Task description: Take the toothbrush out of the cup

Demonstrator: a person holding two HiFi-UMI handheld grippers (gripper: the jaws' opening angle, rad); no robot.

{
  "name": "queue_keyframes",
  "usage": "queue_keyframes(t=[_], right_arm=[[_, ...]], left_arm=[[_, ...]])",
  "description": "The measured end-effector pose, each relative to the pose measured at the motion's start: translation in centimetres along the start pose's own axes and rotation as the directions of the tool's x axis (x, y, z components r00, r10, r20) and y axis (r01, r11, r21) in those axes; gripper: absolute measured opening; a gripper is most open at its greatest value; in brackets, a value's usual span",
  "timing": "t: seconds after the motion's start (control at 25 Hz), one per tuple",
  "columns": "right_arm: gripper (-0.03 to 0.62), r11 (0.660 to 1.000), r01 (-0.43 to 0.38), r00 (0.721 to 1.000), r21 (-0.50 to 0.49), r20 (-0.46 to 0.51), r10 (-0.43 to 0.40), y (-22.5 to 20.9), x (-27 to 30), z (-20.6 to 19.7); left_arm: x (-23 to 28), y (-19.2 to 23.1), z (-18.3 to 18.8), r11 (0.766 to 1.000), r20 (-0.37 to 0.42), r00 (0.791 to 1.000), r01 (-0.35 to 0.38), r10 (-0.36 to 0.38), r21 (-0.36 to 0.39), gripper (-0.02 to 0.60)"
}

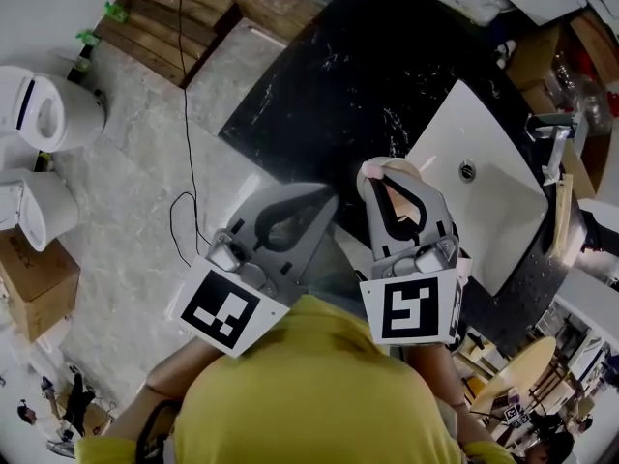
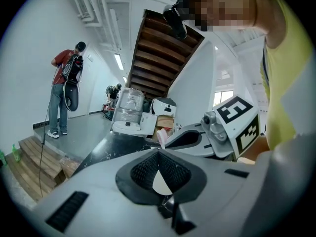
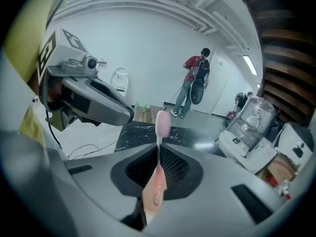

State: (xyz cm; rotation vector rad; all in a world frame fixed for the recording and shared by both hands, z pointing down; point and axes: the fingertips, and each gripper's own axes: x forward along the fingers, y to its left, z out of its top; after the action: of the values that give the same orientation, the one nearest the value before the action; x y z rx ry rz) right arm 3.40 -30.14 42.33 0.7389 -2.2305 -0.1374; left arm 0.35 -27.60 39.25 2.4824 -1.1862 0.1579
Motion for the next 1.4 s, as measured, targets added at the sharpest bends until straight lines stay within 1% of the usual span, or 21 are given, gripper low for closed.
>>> queue_keyframes(t=[0.28,0.52,0.72,0.84,1.12,1.2,1.28,1.4], right_arm=[[0.033,0.999,0.053,0.998,-0.01,0.026,-0.052,-0.4,-1.5,1.4],[0.034,0.996,0.094,0.993,0.006,0.068,-0.094,-0.7,-3.1,2.6],[0.033,0.988,0.146,0.983,0.039,0.104,-0.15,-1.1,-5.1,3.6],[0.032,0.984,0.164,0.976,0.069,0.133,-0.172,-1.0,-6.4,4.3],[0.032,0.965,0.217,0.952,0.147,0.188,-0.243,-0.1,-9.1,5.7],[0.032,0.951,0.245,0.939,0.191,0.196,-0.281,0.3,-10.1,5.9],[0.032,0.929,0.277,0.921,0.246,0.208,-0.329,0.8,-11.2,6.3],[0.032,0.899,0.32,0.894,0.3,0.218,-0.391,1.9,-12.9,6.7]], left_arm=[[-0.5,-0.8,1.1,1.0,0.03,0.999,0.021,-0.022,0.022,0.011],[-0.8,-1.7,2.1,0.998,0.054,0.997,0.049,-0.051,0.049,0.011],[-1.0,-2.7,3.0,0.994,0.072,0.994,0.082,-0.088,0.078,0.011],[-1.3,-3.4,3.4,0.991,0.079,0.991,0.1,-0.107,0.09,0.011],[-2.6,-4.8,4.3,0.979,0.102,0.981,0.154,-0.168,0.132,0.011],[-3.3,-5.4,4.4,0.975,0.105,0.976,0.174,-0.189,0.14,0.011],[-4.1,-6.0,4.3,0.969,0.108,0.971,0.195,-0.212,0.15,0.011],[-5.4,-7.4,4.6,0.957,0.125,0.958,0.234,-0.257,0.169,0.011]])
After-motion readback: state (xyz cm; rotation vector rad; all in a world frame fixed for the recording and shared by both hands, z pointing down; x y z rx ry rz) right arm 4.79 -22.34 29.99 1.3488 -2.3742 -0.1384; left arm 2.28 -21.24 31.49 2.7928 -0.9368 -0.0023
